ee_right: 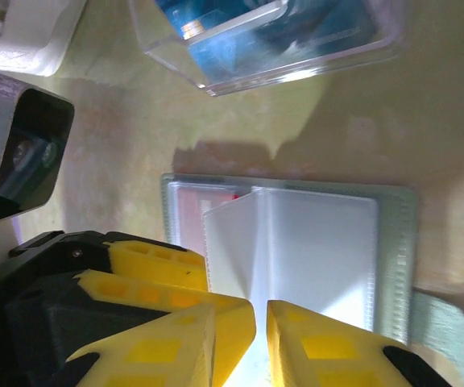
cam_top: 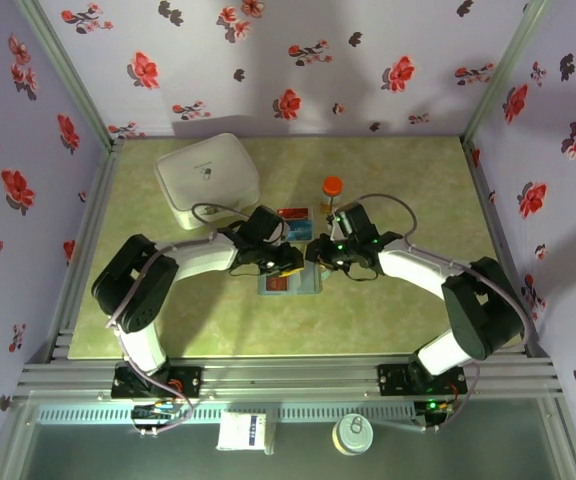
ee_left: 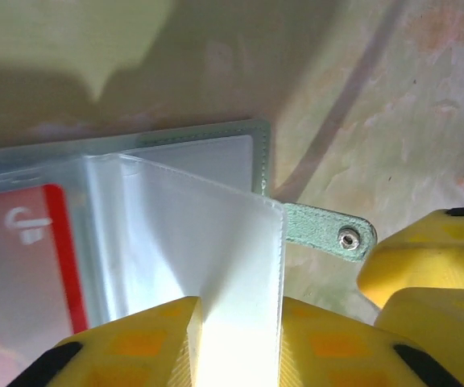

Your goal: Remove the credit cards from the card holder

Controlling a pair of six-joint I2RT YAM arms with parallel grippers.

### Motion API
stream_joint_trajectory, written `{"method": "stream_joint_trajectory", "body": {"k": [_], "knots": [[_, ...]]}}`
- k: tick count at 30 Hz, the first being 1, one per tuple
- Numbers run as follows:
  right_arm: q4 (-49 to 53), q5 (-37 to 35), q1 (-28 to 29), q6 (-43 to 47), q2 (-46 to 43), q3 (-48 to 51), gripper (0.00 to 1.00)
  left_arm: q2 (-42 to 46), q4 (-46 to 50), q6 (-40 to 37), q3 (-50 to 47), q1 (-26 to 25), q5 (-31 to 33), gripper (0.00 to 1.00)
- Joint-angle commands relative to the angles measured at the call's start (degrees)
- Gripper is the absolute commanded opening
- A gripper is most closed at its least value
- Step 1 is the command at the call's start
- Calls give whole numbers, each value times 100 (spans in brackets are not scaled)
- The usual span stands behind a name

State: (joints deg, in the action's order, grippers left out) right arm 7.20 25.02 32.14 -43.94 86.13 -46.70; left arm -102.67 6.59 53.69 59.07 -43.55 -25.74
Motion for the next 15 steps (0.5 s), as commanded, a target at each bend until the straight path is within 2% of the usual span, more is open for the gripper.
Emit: {"method": "stream_joint_trajectory", "body": {"k": [1,7,15], "knots": [[408,-283,-41,205,-303,-10,26,-335,71,34,305,-114,-185,30],[837,-550,-53,375,-584,-42,30,-596,38,-3,508,-144,-265,36],[711,-375,-50,300,-409,-107,31,-462,57,-64,434,-71,-242,39]]}}
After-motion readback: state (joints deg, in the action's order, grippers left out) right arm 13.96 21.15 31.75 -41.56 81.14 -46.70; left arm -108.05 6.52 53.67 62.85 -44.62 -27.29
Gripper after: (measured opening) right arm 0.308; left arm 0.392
